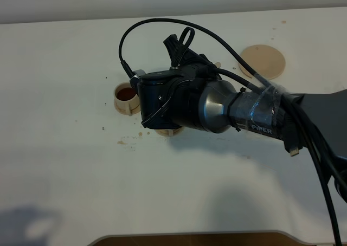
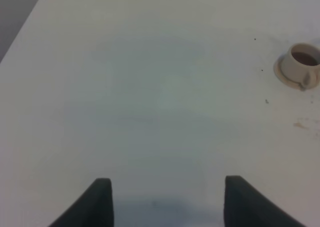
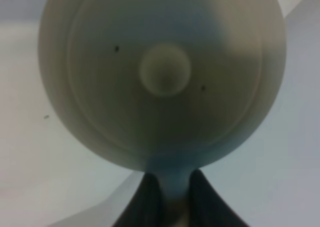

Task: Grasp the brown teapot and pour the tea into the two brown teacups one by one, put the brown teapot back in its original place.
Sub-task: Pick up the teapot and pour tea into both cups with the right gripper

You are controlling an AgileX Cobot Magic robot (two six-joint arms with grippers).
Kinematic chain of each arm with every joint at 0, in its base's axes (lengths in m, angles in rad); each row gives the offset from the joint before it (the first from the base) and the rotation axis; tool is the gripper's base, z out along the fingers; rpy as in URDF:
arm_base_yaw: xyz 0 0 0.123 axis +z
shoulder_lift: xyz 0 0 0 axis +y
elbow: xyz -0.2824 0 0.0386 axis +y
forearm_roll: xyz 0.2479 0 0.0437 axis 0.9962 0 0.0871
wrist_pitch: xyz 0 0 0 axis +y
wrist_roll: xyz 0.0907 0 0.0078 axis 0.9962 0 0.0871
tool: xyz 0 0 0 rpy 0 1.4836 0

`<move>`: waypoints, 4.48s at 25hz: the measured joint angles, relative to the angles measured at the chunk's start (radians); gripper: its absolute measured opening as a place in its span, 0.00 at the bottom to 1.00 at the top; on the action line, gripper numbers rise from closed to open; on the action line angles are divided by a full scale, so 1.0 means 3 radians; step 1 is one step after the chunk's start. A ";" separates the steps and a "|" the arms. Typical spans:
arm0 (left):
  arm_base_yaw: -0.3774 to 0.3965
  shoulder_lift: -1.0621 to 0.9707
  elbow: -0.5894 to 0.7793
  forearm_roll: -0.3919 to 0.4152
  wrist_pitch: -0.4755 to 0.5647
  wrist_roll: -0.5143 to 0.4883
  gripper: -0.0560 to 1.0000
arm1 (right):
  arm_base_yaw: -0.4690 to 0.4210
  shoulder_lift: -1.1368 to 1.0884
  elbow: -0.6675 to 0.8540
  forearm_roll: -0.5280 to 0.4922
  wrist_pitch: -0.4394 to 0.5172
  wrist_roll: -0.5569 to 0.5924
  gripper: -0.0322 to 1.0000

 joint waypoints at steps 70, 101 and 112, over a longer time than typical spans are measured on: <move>0.0000 0.0000 0.0000 0.0000 0.0000 0.0000 0.52 | 0.0100 0.0064 0.0003 -0.0398 -0.0103 -0.0420 0.15; 0.0000 0.0000 0.0000 0.0000 0.0000 0.0000 0.52 | 0.0138 0.0064 0.0003 -0.0421 -0.0103 -0.0479 0.15; 0.0000 0.0000 0.0000 0.0000 0.0000 0.0000 0.52 | 0.0049 0.0064 0.0003 -0.0110 0.0075 0.0175 0.15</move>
